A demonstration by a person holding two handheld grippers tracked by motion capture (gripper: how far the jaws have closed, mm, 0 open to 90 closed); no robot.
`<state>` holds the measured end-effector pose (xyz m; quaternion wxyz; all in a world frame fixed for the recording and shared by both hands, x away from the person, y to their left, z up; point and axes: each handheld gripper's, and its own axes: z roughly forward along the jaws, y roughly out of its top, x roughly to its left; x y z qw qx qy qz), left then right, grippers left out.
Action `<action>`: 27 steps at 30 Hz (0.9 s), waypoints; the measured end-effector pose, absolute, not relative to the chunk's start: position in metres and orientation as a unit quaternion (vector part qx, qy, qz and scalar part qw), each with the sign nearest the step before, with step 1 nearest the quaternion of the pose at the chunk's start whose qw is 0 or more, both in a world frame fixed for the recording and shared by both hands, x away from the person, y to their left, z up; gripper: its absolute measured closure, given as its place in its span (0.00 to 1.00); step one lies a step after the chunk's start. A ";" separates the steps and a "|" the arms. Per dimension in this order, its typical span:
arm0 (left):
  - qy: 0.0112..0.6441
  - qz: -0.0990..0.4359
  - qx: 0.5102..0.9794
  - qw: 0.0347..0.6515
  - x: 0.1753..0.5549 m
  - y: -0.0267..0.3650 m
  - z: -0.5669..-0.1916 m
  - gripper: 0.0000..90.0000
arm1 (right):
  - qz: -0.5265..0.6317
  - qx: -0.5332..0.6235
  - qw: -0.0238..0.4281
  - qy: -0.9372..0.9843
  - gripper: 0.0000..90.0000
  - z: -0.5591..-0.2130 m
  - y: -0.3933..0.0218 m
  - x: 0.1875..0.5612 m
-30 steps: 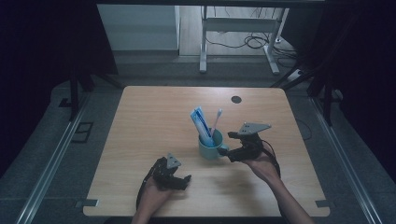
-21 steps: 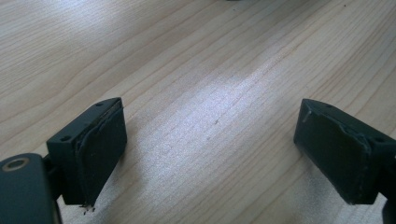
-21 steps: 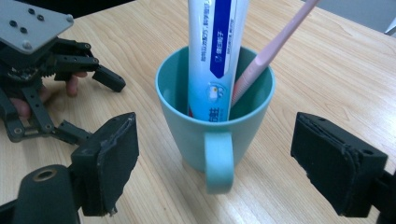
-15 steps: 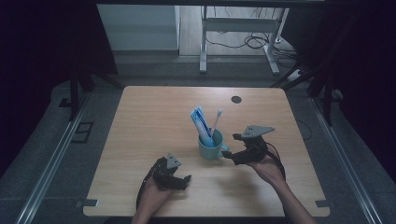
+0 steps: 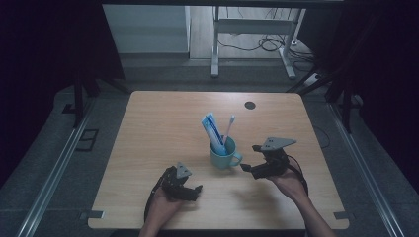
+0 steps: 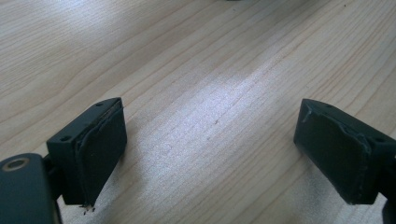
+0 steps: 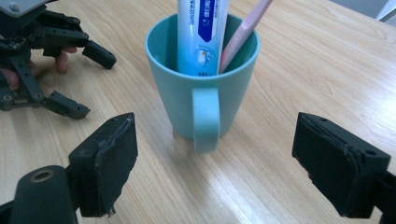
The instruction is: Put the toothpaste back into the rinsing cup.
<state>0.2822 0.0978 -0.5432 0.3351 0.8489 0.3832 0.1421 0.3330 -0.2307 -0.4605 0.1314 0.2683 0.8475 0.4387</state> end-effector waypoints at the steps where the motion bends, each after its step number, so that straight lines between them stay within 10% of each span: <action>1: 0.385 0.142 0.847 0.337 0.282 0.097 -0.543 0.11 | 0.439 0.268 0.131 0.847 0.16 -0.460 -0.231 0.333; 27: 0.387 0.141 0.847 0.336 0.282 0.097 -0.543 0.11 | 0.407 0.303 0.152 0.848 0.13 -0.502 -0.272 0.307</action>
